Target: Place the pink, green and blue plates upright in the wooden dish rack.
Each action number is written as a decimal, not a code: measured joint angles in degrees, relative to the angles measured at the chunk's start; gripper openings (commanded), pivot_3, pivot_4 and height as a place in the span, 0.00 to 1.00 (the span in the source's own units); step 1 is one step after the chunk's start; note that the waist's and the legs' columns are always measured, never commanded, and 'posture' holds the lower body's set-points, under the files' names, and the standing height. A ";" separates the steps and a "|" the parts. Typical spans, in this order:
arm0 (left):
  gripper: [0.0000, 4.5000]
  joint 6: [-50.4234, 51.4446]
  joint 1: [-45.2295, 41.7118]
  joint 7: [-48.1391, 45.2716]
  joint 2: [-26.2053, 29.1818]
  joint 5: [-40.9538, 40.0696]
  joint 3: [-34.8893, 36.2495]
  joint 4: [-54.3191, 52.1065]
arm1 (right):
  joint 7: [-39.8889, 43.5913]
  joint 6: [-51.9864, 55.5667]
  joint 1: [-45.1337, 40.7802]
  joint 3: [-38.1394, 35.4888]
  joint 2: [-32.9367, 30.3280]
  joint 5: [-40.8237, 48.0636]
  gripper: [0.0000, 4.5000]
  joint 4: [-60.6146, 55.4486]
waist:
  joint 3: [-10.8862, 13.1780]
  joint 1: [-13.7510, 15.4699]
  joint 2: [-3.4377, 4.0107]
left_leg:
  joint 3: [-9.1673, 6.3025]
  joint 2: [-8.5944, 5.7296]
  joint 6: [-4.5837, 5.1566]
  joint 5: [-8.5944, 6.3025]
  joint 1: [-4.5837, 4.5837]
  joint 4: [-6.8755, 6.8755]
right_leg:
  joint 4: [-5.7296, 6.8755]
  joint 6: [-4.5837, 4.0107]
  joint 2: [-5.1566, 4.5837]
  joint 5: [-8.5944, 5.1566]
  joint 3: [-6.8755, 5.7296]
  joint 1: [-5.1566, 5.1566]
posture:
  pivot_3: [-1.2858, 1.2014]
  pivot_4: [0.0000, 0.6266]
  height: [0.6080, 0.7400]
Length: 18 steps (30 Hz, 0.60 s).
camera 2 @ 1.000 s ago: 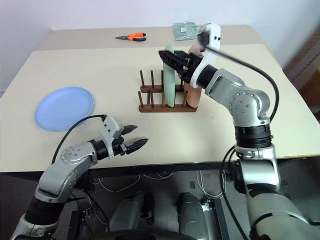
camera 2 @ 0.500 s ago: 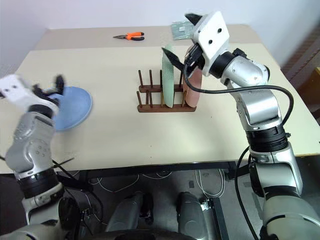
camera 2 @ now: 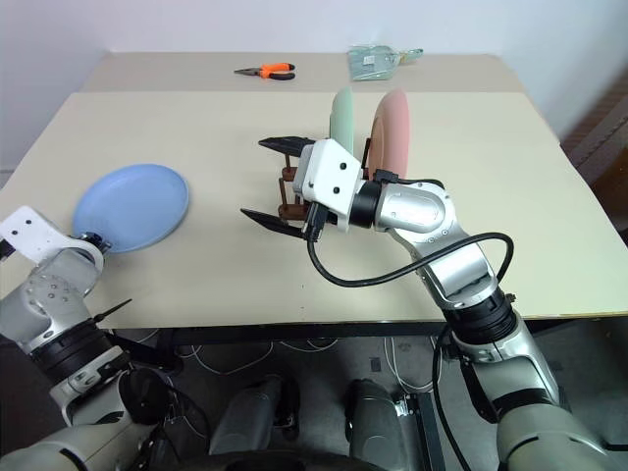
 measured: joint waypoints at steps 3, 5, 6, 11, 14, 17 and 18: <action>0.01 -1.58 0.05 -2.19 0.21 -0.96 -0.57 -0.72 | -0.31 0.53 -0.15 -0.04 0.28 -1.81 1.00 1.68 | 0.00 -0.02 -0.01 | 0.00 0.00 -0.02 0.00 0.00 0.00 | 0.00 0.00 0.01 0.00 0.00 0.00 | 0.52 0.24 1.00; 0.01 -4.83 0.69 -4.86 0.80 -0.93 -3.42 -2.35 | 0.13 1.28 -0.60 0.10 0.43 -2.85 1.00 3.00 | 0.00 0.01 -0.02 | 0.01 -0.01 -0.02 0.00 0.00 0.00 | 0.00 -0.01 0.01 0.00 0.00 0.00 | 0.52 0.24 1.00; 0.01 -6.32 0.74 -6.34 0.75 -1.22 -4.85 -3.63 | 0.89 1.17 -1.12 0.71 0.40 -3.73 1.00 3.58 | 0.01 0.00 -0.03 | 0.02 -0.01 -0.02 0.00 0.00 0.00 | -0.01 -0.01 0.00 0.00 0.00 0.00 | 0.52 0.24 1.00; 0.01 -9.25 0.21 -11.24 0.96 -3.76 -11.96 -12.12 | 3.58 -6.06 -3.64 7.16 2.69 -11.50 1.00 8.18 | 0.01 -0.50 -0.04 | 0.02 -0.01 -0.07 0.03 0.00 -0.02 | 0.00 -0.01 0.02 0.00 0.01 -0.02 | 0.52 0.24 1.00; 0.01 -8.57 -0.53 -12.02 0.71 -5.60 -15.55 -18.01 | 2.69 -12.69 -6.88 10.07 5.95 -17.25 1.00 14.99 | 0.01 -1.34 -0.04 | 0.00 -0.01 -0.11 0.07 0.01 -0.04 | 0.04 -0.02 0.04 0.00 0.01 -0.03 | 0.52 0.24 1.00; 0.01 -6.53 -1.84 -12.03 0.28 -7.42 -18.25 -23.02 | 0.80 -18.52 -10.37 11.49 9.60 -22.02 1.00 22.99 | 0.01 -1.66 -0.04 | -0.01 0.01 -0.14 0.09 0.03 -0.05 | 0.06 -0.02 0.06 0.00 0.03 -0.03 | 0.52 0.24 1.00; 0.01 -5.53 -2.17 -12.04 0.18 -8.31 -19.38 -24.80 | -0.20 -20.89 -12.09 12.20 10.86 -23.92 1.00 26.46 | 0.01 -1.67 -0.04 | -0.02 0.01 -0.15 0.10 0.04 -0.05 | 0.07 -0.02 0.07 0.00 0.03 -0.04 | 0.52 0.24 1.00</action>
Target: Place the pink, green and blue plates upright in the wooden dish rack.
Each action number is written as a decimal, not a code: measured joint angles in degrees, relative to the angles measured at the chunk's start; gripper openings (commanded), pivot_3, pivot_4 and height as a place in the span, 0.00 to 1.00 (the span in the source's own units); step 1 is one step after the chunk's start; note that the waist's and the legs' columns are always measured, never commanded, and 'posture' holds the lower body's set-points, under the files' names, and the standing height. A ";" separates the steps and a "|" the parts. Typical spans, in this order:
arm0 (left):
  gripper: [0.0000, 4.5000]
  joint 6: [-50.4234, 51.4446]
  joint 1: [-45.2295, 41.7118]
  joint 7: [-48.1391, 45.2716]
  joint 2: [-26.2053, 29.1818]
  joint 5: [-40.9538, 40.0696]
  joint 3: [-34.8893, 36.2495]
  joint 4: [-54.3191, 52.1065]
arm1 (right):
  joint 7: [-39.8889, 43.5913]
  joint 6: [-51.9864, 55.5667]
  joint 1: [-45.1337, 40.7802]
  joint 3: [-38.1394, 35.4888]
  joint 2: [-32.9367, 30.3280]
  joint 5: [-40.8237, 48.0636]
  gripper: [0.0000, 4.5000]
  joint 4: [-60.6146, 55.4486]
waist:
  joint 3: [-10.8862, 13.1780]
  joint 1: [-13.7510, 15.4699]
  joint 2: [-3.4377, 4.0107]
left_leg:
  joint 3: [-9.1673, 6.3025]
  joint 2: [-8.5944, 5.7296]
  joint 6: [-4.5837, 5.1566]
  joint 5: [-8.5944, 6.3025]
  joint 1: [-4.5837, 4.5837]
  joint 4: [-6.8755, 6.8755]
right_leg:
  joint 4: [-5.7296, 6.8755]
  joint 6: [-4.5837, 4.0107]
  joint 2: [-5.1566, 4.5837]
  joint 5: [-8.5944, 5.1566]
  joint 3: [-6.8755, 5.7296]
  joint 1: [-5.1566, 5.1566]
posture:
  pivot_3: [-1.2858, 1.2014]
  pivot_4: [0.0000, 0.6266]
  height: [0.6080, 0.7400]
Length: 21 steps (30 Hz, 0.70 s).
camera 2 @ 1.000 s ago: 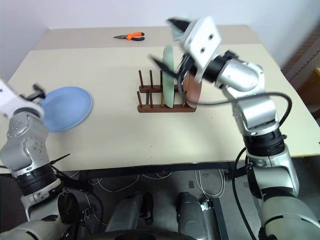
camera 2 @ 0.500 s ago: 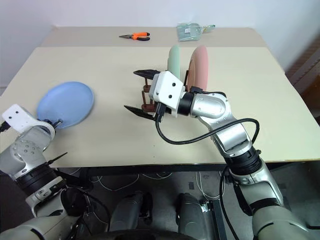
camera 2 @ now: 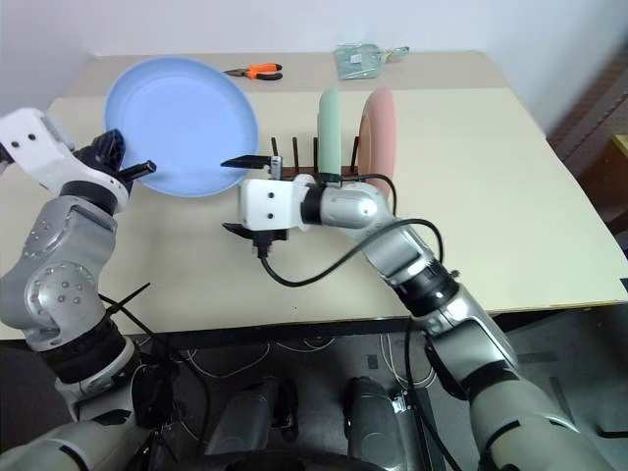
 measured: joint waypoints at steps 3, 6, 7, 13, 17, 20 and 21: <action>0.00 2.47 -0.98 0.22 -0.63 -2.29 -1.47 -2.84 | -2.55 -5.00 -3.54 0.54 2.98 -3.78 0.88 7.63 | 0.00 0.02 0.00 | 0.00 0.00 0.00 0.01 0.00 0.00 | -0.01 0.00 0.00 0.00 0.01 0.01 | 0.52 0.24 1.00; 0.00 3.78 -1.01 0.57 -0.59 -3.32 -1.53 -4.42 | -4.32 -7.95 -5.37 0.47 3.79 -5.92 0.60 12.51 | 0.00 0.16 0.00 | -0.01 0.00 0.00 0.00 0.00 0.00 | -0.02 0.00 0.00 0.00 0.01 0.02 | 0.52 0.24 1.00; 0.00 4.25 -0.99 0.67 -0.36 -3.42 -1.45 -4.66 | -4.84 -8.87 -5.48 0.24 3.86 -6.34 0.47 13.33 | 0.00 0.17 0.00 | -0.01 -0.01 0.00 0.00 0.00 0.00 | -0.02 0.00 0.00 0.00 0.01 0.02 | 0.52 0.24 1.00; 0.33 3.79 -2.26 2.33 -1.27 -4.75 2.31 -3.69 | -5.88 -12.40 -5.18 -0.25 3.27 -8.30 0.00 12.63 | 0.00 0.09 0.01 | -0.04 0.00 -0.02 0.01 0.00 0.00 | -0.02 0.00 0.03 0.00 0.01 0.03 | 0.52 0.24 1.00; 0.67 -2.77 -8.39 7.33 -1.41 -4.92 9.86 0.45 | -6.43 -11.91 -3.51 -0.65 3.28 -9.21 0.00 10.55 | 0.02 0.09 -0.01 | -0.04 0.00 -0.02 0.01 0.00 -0.02 | -0.04 -0.01 0.03 0.00 0.01 0.04 | 0.52 0.24 1.00; 0.67 -10.31 -6.55 9.00 7.25 1.74 12.62 6.54 | -6.16 -6.33 -1.32 -4.58 5.35 -3.99 0.00 5.47 | 0.03 -0.51 0.03 | 0.00 0.03 -0.11 0.07 0.04 -0.15 | 0.00 -0.02 0.16 0.00 0.05 -0.04 | 0.52 0.24 1.00; 0.67 -12.31 -4.40 8.52 10.07 4.12 13.27 8.49 | -5.99 -3.61 -0.74 -6.56 6.36 -1.08 0.00 3.10 | 0.04 -0.80 0.04 | 0.00 0.06 -0.12 0.07 0.04 -0.18 | 0.02 -0.03 0.20 0.00 0.05 -0.05 | 0.52 0.24 1.00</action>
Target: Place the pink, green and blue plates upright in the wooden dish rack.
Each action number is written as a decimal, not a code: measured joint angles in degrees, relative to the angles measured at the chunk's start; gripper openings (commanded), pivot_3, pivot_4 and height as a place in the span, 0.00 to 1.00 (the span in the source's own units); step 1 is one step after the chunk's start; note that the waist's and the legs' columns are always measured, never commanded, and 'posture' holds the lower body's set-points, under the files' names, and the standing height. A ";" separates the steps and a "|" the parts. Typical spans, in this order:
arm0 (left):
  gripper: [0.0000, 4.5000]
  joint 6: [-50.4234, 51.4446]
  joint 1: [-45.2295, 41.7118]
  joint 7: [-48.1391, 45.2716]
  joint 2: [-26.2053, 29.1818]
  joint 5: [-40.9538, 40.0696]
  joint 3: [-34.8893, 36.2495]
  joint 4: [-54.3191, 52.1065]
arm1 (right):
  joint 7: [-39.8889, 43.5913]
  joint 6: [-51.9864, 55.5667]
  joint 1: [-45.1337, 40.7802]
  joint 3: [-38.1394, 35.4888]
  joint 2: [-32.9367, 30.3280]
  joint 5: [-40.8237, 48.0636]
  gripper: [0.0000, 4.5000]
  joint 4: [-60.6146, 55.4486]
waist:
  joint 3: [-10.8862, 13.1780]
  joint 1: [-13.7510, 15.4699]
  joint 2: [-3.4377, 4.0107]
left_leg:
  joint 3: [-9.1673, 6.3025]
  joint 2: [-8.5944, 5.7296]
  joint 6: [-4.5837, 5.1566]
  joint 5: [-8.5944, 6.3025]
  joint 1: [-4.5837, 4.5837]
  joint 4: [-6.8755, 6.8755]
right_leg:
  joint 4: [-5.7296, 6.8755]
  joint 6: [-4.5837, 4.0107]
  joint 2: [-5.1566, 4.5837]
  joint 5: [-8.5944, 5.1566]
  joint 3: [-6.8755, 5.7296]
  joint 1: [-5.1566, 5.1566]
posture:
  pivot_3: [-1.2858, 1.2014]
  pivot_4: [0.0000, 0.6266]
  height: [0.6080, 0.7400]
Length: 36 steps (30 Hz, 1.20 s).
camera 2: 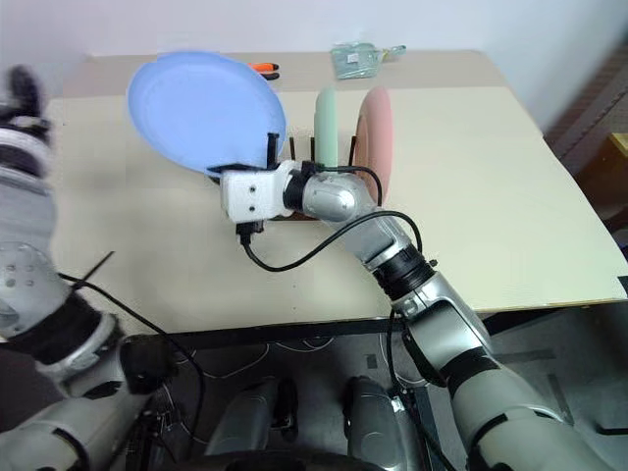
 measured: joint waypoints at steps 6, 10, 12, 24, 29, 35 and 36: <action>0.67 -9.75 20.72 -14.76 7.67 9.29 -13.83 6.39 | -2.94 27.69 0.31 -13.75 8.85 25.94 0.00 -16.36 | -0.07 1.16 -0.08 | -0.04 -0.05 -0.17 -0.11 0.00 -0.01 | -0.01 -0.04 -0.14 0.02 -0.01 0.04 | 0.52 0.24 1.00; 0.67 -18.35 31.44 -25.36 9.09 15.79 -32.07 7.74 | -12.36 46.63 0.26 -22.12 13.53 42.76 0.00 -22.30 | -0.07 1.04 -0.09 | 0.00 -0.08 -0.23 -0.16 -0.04 -0.15 | -0.10 -0.14 -0.26 0.06 0.09 -0.18 | 0.52 0.24 1.00; 0.67 -20.99 32.38 -28.28 7.39 15.69 -34.61 7.67 | -17.92 51.98 0.77 -25.64 14.71 46.78 0.00 -22.45 | -0.06 0.85 -0.07 | 0.02 -0.02 -0.30 -0.12 -0.10 -0.23 | -0.07 -0.23 -0.28 0.10 0.13 -0.35 | 0.52 0.24 1.00; 0.67 -21.09 35.75 -39.88 6.79 11.95 -36.52 2.64 | -32.54 60.25 2.74 -30.47 17.40 54.71 0.00 -22.92 | -0.03 0.42 0.03 | 0.24 0.06 -0.16 0.09 -0.13 -0.37 | 0.03 -0.36 -0.14 0.08 0.11 -0.49 | 0.52 0.24 1.00; 0.67 -20.89 35.65 -40.32 6.75 12.03 -36.52 2.34 | -37.70 61.76 2.50 -32.82 18.51 58.07 0.00 -22.39 | -0.03 0.84 0.03 | 0.24 0.05 -0.10 0.05 -0.13 -0.31 | 0.02 -0.35 -0.13 0.08 0.09 -0.44 | 0.52 0.24 1.00; 0.67 -20.67 35.54 -40.31 6.01 12.09 -36.57 2.33 | -42.67 62.79 2.13 -34.08 18.59 59.35 0.00 -20.21 | -0.04 0.76 0.03 | 0.23 0.07 -0.09 0.05 -0.13 -0.29 | 0.03 -0.34 -0.09 0.08 0.10 -0.43 | 0.52 0.24 1.00; 0.67 -20.66 35.52 -40.30 5.93 12.11 -36.57 2.33 | -42.94 62.89 2.13 -34.10 18.57 59.34 0.00 -19.50 | -0.03 0.76 0.03 | 0.24 0.07 -0.08 0.05 -0.13 -0.28 | 0.03 -0.34 -0.08 0.07 0.09 -0.43 | 0.52 0.24 1.00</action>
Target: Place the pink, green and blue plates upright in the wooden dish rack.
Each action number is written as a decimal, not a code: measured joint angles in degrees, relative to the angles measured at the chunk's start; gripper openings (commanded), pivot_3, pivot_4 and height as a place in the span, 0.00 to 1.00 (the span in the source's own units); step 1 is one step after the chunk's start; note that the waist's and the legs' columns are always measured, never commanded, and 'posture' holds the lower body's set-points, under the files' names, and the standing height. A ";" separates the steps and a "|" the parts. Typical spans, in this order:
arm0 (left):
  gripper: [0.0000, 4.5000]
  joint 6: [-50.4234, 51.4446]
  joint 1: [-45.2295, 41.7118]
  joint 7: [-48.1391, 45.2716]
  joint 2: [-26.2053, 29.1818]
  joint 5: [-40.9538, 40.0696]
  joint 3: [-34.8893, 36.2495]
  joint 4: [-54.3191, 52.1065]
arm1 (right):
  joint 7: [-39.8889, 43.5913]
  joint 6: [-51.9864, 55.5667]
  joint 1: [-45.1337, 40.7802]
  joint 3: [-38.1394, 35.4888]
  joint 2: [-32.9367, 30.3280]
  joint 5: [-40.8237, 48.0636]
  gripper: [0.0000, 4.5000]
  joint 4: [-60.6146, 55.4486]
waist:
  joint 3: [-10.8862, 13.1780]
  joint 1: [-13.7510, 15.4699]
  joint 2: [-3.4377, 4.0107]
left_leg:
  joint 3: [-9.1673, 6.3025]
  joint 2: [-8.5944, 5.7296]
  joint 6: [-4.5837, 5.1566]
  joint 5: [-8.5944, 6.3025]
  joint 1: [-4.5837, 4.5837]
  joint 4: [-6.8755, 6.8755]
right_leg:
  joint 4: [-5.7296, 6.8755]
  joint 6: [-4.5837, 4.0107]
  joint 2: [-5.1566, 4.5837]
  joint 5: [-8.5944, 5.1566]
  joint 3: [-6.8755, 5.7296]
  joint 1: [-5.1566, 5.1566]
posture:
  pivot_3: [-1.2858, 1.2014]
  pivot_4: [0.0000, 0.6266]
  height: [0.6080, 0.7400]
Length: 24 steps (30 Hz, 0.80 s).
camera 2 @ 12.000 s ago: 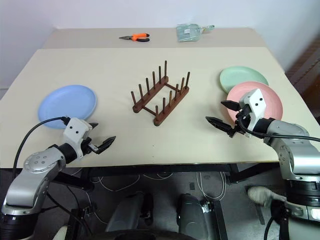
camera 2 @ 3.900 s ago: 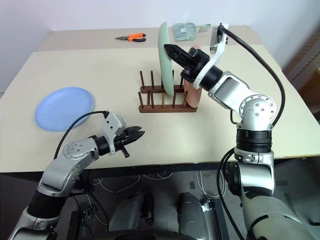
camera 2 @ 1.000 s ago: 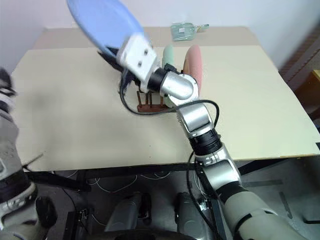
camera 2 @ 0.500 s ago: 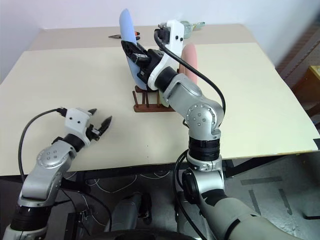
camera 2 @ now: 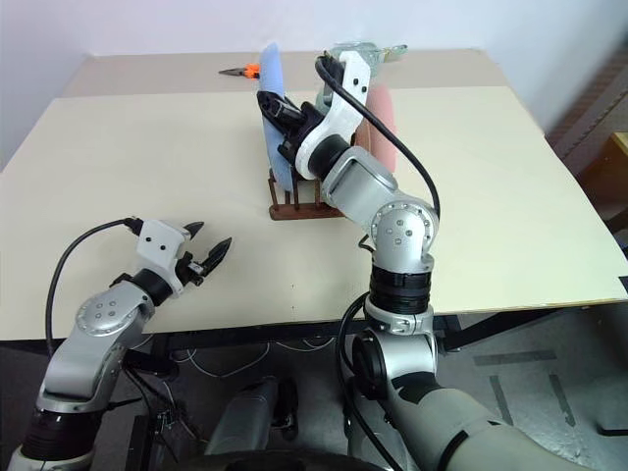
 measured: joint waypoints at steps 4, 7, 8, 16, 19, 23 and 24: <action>0.80 0.15 -0.19 -0.18 -0.37 -0.11 -0.06 -0.01 | 0.87 -0.21 -0.92 0.83 -1.19 -0.92 0.45 3.14 | 0.00 -0.01 0.01 | 0.00 0.00 0.01 0.00 0.00 0.00 | 0.00 0.00 0.01 0.00 0.00 0.00 | 0.52 0.24 1.00; 1.00 0.92 -0.24 -0.95 -0.43 -0.64 -0.07 -0.35 | 6.37 -2.98 -2.66 6.83 -6.39 -6.42 0.79 3.79 | 0.01 0.01 0.01 | 0.00 0.00 0.04 -0.02 0.00 0.04 | 0.00 0.02 0.02 -0.01 0.00 0.01 | 0.52 0.24 1.00; 1.00 1.16 -0.19 -1.08 -0.45 -0.75 -0.09 -0.83 | 9.09 -4.91 -2.80 10.46 -9.28 -9.80 0.79 3.29 | 0.01 0.06 0.02 | 0.00 0.00 0.07 -0.03 -0.01 0.07 | -0.01 0.02 0.01 -0.02 0.00 0.01 | 0.52 0.24 1.00; 1.00 3.28 0.05 0.02 -1.12 -1.19 1.19 -2.32 | 35.19 -23.82 4.55 27.18 -36.84 -29.70 0.79 -9.54 | 0.02 0.46 -0.01 | -0.02 -0.02 0.19 -0.10 -0.12 0.25 | -0.05 0.13 -0.09 -0.06 -0.05 0.04 | 0.52 0.24 1.00; 1.00 3.34 0.93 -0.53 0.06 -1.28 2.61 -2.06 | 42.37 -21.76 11.81 14.68 -44.24 -20.88 0.79 -14.33 | 0.03 0.92 -0.03 | -0.14 -0.01 0.28 -0.16 -0.13 0.33 | -0.15 0.14 -0.15 -0.06 -0.21 0.20 | 0.52 0.24 1.00; 1.00 3.29 0.58 -1.61 0.24 -1.84 4.52 0.51 | 44.66 -15.78 18.52 -1.59 -49.83 -11.55 0.79 -13.98 | 0.02 1.36 -0.02 | -0.14 0.04 0.33 -0.22 -0.08 0.38 | -0.16 0.14 -0.21 -0.03 -0.15 0.23 | 0.52 0.24 1.00; 1.00 3.25 -0.54 -1.95 -0.24 -2.05 4.32 1.80 | 44.59 -15.31 19.51 -2.87 -49.64 -10.50 0.79 -14.21 | 0.00 1.27 0.02 | -0.14 0.06 0.37 -0.24 -0.06 0.37 | -0.15 0.13 -0.20 -0.03 -0.11 0.23 | 0.52 0.24 1.00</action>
